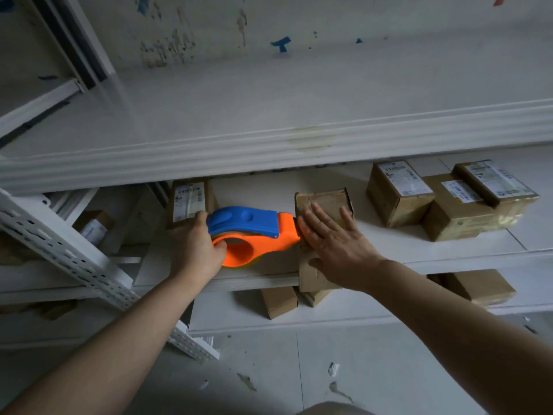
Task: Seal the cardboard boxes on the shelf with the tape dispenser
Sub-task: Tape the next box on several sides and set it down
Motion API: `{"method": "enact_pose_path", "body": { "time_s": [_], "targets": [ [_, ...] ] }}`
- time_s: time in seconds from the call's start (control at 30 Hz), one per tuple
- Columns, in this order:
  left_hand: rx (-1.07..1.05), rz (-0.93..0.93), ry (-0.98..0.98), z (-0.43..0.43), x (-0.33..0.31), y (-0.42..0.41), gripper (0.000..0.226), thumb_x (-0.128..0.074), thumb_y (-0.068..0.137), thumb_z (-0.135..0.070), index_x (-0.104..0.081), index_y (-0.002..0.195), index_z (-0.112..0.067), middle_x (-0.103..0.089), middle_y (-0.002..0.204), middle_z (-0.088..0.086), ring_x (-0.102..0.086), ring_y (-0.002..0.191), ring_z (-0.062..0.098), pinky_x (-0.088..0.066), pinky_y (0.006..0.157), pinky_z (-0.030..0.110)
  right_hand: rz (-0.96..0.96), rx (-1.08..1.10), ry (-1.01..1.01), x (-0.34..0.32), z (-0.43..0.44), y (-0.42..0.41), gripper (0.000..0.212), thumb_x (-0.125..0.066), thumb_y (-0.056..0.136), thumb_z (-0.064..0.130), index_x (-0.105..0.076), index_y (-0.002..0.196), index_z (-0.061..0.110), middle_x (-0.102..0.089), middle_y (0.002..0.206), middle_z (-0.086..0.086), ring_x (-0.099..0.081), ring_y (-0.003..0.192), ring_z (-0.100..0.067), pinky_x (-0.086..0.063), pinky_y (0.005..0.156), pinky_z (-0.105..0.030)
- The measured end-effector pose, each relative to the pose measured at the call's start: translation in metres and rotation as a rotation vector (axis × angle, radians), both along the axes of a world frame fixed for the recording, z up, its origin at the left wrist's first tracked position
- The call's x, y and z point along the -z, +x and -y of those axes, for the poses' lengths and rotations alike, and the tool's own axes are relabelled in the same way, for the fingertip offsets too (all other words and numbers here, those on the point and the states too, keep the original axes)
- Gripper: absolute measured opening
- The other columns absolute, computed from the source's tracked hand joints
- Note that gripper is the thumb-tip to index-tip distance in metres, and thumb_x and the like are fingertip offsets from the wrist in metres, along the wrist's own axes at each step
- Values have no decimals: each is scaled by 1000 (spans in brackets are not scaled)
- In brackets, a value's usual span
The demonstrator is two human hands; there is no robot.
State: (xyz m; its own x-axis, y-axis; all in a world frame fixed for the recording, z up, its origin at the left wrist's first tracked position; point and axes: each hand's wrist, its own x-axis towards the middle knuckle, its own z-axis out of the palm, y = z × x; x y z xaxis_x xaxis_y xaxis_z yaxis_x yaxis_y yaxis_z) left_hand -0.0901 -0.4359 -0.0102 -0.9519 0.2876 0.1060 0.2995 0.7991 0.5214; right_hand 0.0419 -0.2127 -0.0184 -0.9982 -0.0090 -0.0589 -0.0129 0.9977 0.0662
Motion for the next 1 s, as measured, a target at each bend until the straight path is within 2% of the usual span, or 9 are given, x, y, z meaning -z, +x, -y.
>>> {"method": "enact_pose_path", "body": {
  "time_s": [0.1,0.3,0.5,0.6,0.67,0.77,0.83,0.93,1.0],
  "targets": [
    [10,-11,15,2,-1,0,51,-64,80,-10,-44,128,-13,-61,112,16,-61,97,36,-55,79,49,-43,1,-16,5,5,-4,66,-27,102,36,13,152,17,16,160,-3,15,147,-18,5,119,-51],
    [13,4,67,7,-2,-4,49,-63,81,-10,-44,126,-14,-60,110,15,-61,95,35,-54,73,46,-56,22,-24,5,-2,-4,73,-35,100,39,13,151,20,19,156,4,11,148,-13,7,118,-42],
    [6,17,71,21,1,-16,48,-60,85,-4,-44,129,-11,-61,111,15,-57,84,28,-37,55,27,-54,35,-51,6,-3,-4,70,-34,101,36,12,151,22,22,151,8,14,145,-10,6,120,-41],
    [43,18,62,24,4,-17,47,-61,84,-2,-45,128,-9,-60,111,15,-55,85,24,-37,59,25,-67,40,-37,10,-3,-6,71,-36,100,40,11,151,25,22,151,10,13,146,-9,4,120,-43],
    [54,3,79,20,4,-15,44,-61,84,-2,-47,125,-8,-60,111,15,-58,93,30,-39,66,30,-112,40,-72,12,-6,-7,69,-40,100,39,3,153,28,13,154,12,6,147,-8,0,120,-43],
    [66,-31,98,8,1,-13,40,-61,82,-3,-49,120,-11,-60,108,12,-59,96,33,-42,68,34,-335,22,-271,13,-15,-11,49,-40,100,34,-32,148,28,-26,154,11,-21,145,-10,-16,117,-39],
    [89,-63,103,-4,-2,-9,40,-62,81,-3,-50,117,-13,-60,104,8,-59,94,30,-47,72,36,-429,13,-389,14,-27,-12,44,-36,99,37,-48,140,25,-43,146,8,-35,139,-12,-25,113,-37],
    [119,-77,144,-29,-8,-3,42,-63,78,-3,-50,116,-15,-61,102,7,-60,96,32,-51,78,43,-511,63,-575,19,-50,-1,43,-42,96,26,-52,137,21,-47,144,5,-37,137,-10,-23,113,-33],
    [129,-100,149,-51,-13,4,44,-63,78,-3,-49,118,-16,-61,105,7,-60,98,32,-50,78,40,-573,151,-761,24,-62,14,47,-44,92,16,-49,140,19,-49,142,1,-40,135,-12,-26,113,-30]
  ]
}}
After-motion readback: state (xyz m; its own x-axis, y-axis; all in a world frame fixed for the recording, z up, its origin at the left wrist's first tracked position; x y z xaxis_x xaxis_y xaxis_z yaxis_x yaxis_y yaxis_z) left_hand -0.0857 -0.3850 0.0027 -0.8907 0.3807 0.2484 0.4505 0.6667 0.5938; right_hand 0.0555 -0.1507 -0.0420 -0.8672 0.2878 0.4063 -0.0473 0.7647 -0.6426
